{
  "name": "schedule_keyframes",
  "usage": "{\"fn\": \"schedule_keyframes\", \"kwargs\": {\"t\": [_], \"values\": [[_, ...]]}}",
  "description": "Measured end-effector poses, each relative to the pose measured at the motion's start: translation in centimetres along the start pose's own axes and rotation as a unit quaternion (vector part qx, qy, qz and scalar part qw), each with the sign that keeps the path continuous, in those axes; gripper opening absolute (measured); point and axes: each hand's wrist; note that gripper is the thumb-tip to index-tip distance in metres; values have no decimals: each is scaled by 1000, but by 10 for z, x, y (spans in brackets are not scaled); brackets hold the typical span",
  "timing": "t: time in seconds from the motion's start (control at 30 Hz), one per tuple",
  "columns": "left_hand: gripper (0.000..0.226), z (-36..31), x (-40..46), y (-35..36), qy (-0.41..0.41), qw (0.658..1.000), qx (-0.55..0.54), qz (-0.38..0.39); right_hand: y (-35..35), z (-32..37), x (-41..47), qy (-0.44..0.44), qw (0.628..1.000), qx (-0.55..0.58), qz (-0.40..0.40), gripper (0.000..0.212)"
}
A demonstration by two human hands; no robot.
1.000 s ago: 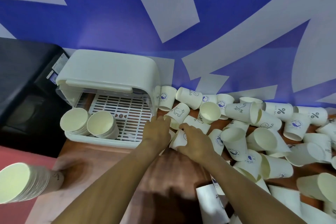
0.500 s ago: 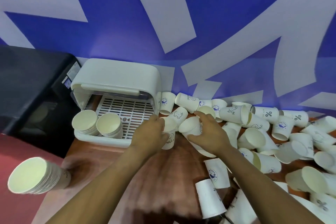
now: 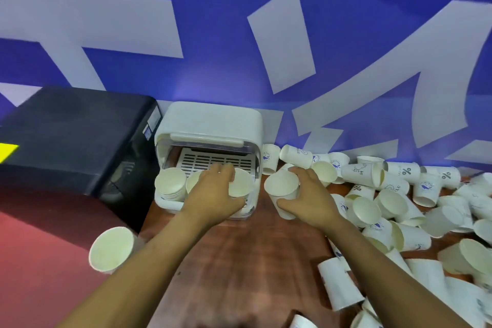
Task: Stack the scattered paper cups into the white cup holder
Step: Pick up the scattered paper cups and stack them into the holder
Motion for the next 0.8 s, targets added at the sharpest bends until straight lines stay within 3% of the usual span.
{"fn": "schedule_keyframes", "kwargs": {"t": [0.17,0.27,0.5,0.8], "values": [[83,30,-1,-32,18,1000,5,7,18,31,-5,11,1000,14,3,61],[82,50,2,-53,31,999,28,17,31,54,-8,26,999,18,8,80],[77,95,13,-85,37,996,84,6,59,103,-10,8,1000,6,-14,65],[80,121,22,-103,28,993,111,17,89,134,-2,-3,1000,23,-15,77]]}}
Point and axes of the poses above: each hand's wrist, its own x-axis towards the middle knuckle, its own y-axis out of the palm, z = x × y, and after that the axes turned 10 degrees about -z, right-handed
